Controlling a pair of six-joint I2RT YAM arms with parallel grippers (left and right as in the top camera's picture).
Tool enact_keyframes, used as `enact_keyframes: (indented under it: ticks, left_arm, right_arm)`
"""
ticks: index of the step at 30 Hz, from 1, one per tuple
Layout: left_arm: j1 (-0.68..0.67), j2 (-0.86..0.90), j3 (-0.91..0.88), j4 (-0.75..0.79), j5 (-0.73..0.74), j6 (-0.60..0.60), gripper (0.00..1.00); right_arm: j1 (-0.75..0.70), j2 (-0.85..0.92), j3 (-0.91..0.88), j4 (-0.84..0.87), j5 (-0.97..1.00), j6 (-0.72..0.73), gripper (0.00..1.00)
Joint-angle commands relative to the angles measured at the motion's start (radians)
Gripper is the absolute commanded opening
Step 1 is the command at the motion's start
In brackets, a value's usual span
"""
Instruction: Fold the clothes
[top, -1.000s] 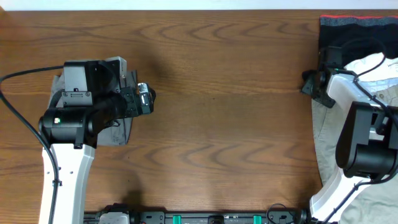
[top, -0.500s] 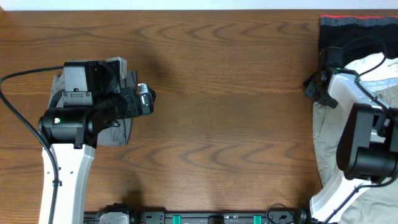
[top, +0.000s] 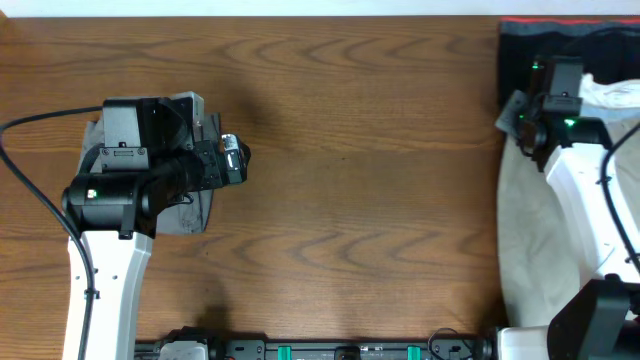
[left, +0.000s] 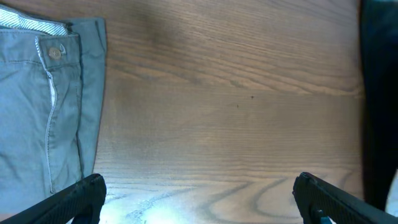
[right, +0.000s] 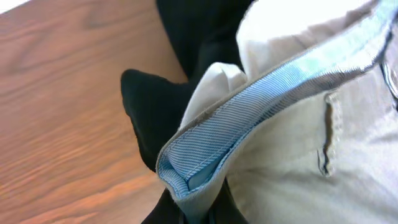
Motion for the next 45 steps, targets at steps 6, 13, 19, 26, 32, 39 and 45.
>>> enact_keyframes:
  ticks: [6,13,19,26,32,39,45]
  left_arm:
    - [-0.004,0.000,0.020,-0.007,0.014,-0.009,0.98]
    - [-0.004,0.000,0.020,-0.017,0.014,-0.009,0.98]
    - [-0.004,0.000,0.020,-0.019,0.014,-0.009,0.98]
    - [-0.004,0.000,0.020,-0.026,0.014,-0.009,0.98]
    - [-0.004,0.000,0.020,-0.026,0.014,-0.009,0.98]
    - [-0.004,0.000,0.020,-0.026,0.014,-0.010,0.98]
    - [-0.004,0.000,0.020,-0.026,0.014,-0.057,0.98]
  right_arm:
    - [0.172,0.004,0.004,0.065,0.020,-0.010,0.03]
    - [0.161,0.050,0.003,0.032,0.037,-0.003,0.09]
    - [0.142,0.114,0.003,0.028,0.013,-0.055,0.69]
    - [-0.039,0.127,0.003,0.111,-0.103,-0.055,0.14]
    - [-0.198,0.258,0.003,0.213,-0.165,-0.033,0.07]
    - [-0.258,0.496,0.003,0.386,-0.269,0.004,0.03]
    - [-0.304,0.638,0.003,0.411,-0.073,0.101,0.01]
